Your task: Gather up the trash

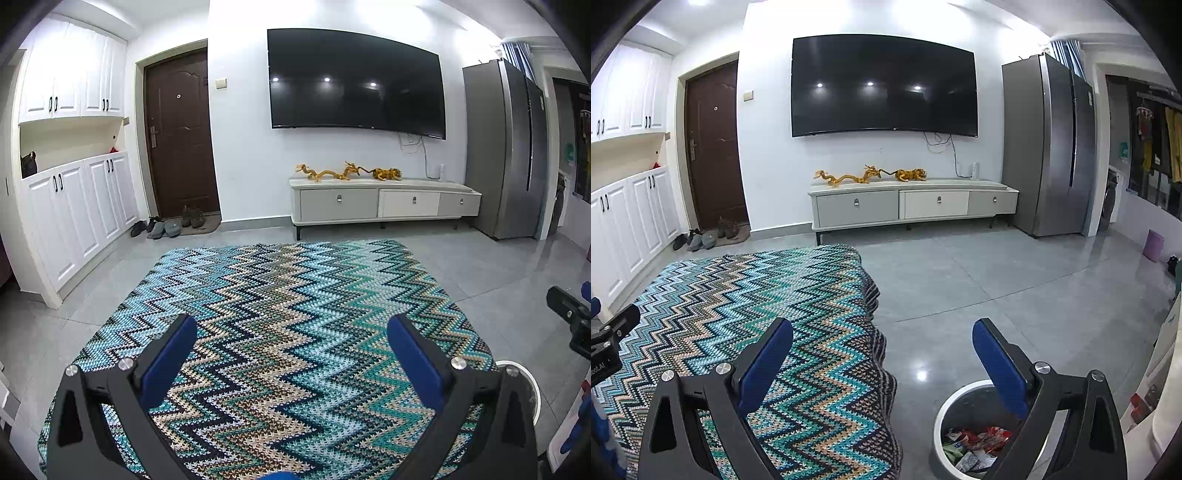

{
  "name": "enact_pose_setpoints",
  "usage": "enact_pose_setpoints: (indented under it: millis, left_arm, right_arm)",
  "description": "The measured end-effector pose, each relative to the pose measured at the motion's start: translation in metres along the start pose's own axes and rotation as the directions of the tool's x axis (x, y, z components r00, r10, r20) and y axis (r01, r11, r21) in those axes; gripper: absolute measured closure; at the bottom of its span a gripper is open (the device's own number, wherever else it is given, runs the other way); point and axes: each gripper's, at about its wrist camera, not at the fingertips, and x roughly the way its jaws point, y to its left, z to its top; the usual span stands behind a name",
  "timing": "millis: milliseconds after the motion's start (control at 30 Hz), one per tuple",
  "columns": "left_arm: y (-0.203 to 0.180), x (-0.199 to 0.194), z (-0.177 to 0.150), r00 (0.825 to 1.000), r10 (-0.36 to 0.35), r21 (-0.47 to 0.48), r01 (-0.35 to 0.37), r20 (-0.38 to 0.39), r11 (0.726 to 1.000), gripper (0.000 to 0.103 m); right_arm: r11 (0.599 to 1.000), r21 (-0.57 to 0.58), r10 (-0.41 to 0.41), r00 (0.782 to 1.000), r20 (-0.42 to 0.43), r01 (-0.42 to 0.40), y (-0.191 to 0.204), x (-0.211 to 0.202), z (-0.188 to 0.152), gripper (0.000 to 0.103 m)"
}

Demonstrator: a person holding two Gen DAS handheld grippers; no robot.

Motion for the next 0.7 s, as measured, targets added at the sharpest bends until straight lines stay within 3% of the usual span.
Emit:
enact_pose_setpoints:
  millis: [700]
  left_arm:
    - [-0.001,-0.0008,-0.0026,1.0,0.011,0.01,-0.011,0.002,1.0,0.0]
  right_arm:
    - [1.0,0.008,-0.014,1.0,0.002,0.014,-0.0093,-0.0028,-0.0004,0.004]
